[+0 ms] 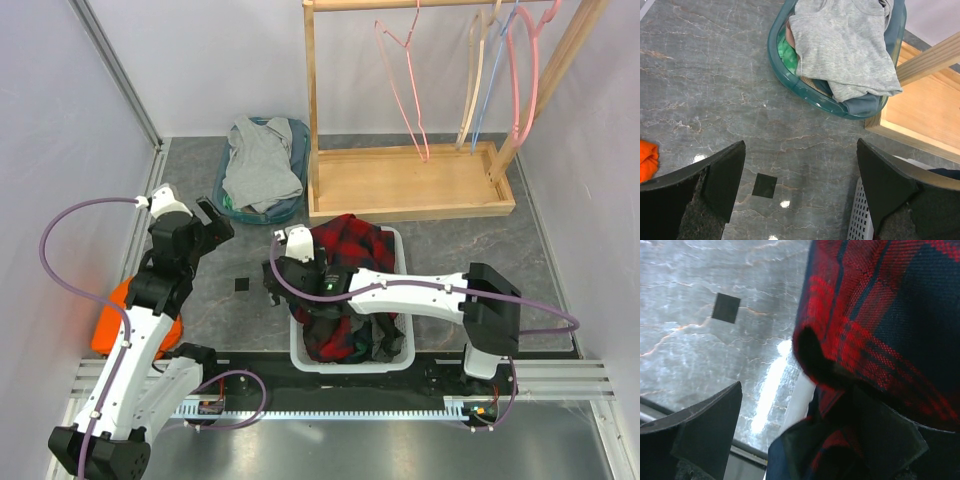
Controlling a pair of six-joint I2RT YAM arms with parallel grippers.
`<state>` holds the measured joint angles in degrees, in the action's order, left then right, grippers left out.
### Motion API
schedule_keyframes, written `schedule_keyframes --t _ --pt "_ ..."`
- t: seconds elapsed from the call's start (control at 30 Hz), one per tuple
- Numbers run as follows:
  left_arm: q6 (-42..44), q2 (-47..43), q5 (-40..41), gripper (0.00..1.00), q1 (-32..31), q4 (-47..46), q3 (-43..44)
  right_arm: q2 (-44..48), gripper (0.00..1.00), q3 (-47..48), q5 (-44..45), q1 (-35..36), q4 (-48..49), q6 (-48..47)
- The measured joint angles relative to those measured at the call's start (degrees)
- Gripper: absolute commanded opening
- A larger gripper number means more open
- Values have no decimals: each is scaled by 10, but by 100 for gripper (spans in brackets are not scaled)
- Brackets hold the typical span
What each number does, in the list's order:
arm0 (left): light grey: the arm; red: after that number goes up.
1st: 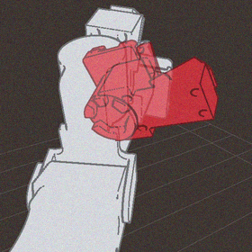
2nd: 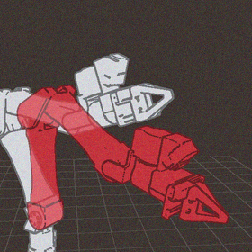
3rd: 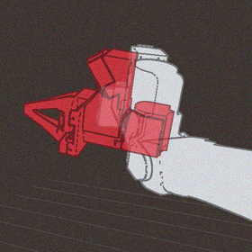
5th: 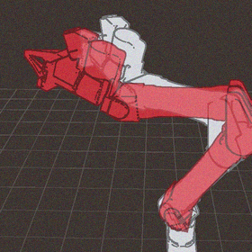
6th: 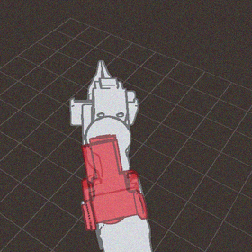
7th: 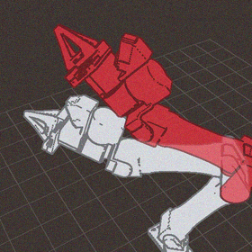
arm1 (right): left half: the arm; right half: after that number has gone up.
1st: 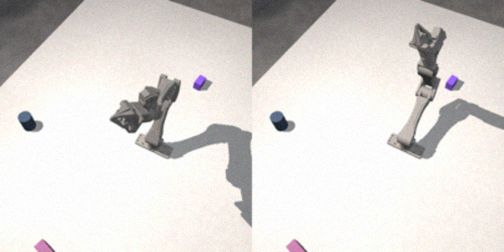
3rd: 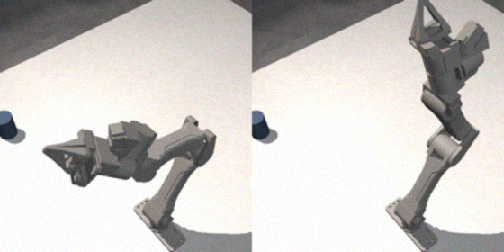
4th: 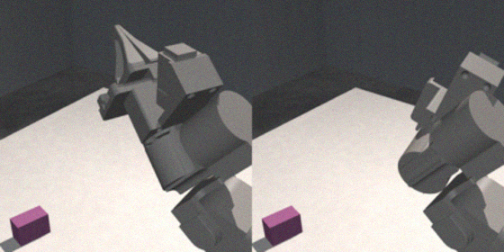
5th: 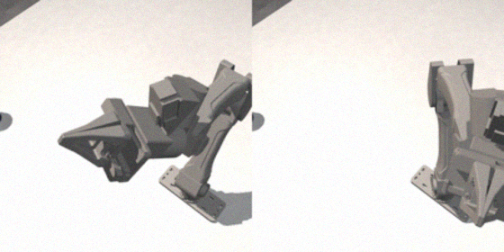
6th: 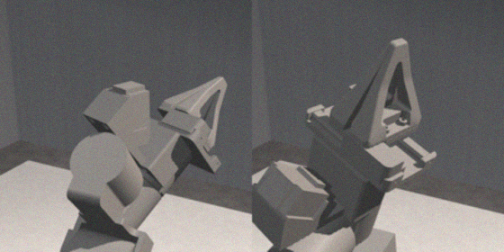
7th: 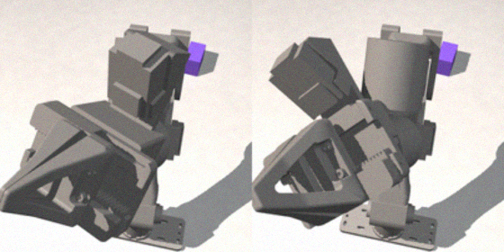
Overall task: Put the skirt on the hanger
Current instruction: Move the bin to the corner of the board.
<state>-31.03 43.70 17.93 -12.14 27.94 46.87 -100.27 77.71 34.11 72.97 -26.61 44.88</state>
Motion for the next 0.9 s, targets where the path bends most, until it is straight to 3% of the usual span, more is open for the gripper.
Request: schedule_keyframes --t 0.33,0.7,0.9 --pt "0 2 0 98 0 3 0 -13 91 -55 -27 -36 37 35" --pt "0 12 -3 96 0 3 0 112 90 -219 -20 -123 16 29" --pt "0 14 -5 96 0 3 0 163 92 -262 -97 -185 61 2"
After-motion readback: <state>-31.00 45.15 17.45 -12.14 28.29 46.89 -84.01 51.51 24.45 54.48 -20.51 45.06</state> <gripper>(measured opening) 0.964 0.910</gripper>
